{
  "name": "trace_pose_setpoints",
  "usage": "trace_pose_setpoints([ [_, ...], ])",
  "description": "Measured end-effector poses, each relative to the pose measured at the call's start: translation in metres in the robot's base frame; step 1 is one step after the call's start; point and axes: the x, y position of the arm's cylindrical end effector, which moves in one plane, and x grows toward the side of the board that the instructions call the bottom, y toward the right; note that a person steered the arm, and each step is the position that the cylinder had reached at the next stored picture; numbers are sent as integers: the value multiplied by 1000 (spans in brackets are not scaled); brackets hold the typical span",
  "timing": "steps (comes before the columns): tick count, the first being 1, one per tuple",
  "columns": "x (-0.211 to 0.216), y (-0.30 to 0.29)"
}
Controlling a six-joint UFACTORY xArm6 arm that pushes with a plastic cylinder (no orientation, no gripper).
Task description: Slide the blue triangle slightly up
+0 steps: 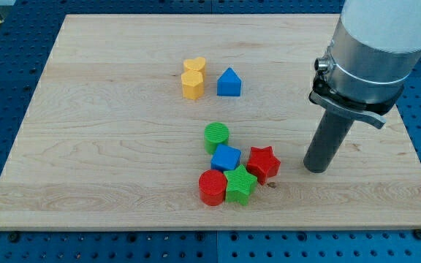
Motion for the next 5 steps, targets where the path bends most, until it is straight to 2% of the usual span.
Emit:
trace_pose_setpoints([
  [1, -8, 0],
  [2, -44, -4],
  [3, -86, -38],
  [4, -108, -64],
  [5, -108, -75],
])
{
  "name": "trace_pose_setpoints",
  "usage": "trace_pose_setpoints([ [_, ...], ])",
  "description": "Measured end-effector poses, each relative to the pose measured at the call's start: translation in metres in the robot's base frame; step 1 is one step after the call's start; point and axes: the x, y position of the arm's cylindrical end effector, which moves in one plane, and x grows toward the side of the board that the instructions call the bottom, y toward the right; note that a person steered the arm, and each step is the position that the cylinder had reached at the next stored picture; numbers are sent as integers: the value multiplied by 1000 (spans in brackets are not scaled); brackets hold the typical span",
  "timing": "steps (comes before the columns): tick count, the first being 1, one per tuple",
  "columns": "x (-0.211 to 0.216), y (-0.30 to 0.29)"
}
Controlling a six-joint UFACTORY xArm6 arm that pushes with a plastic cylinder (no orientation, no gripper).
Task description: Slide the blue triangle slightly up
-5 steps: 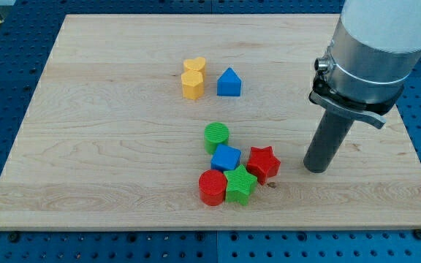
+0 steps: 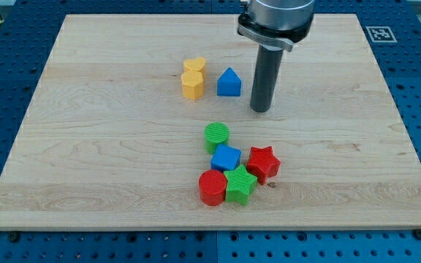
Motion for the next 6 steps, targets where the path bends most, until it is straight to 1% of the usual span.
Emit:
trace_pose_setpoints([
  [1, -2, -34],
  [2, -5, -40],
  [3, -27, -59],
  [5, -69, -65],
  [6, -63, -65],
])
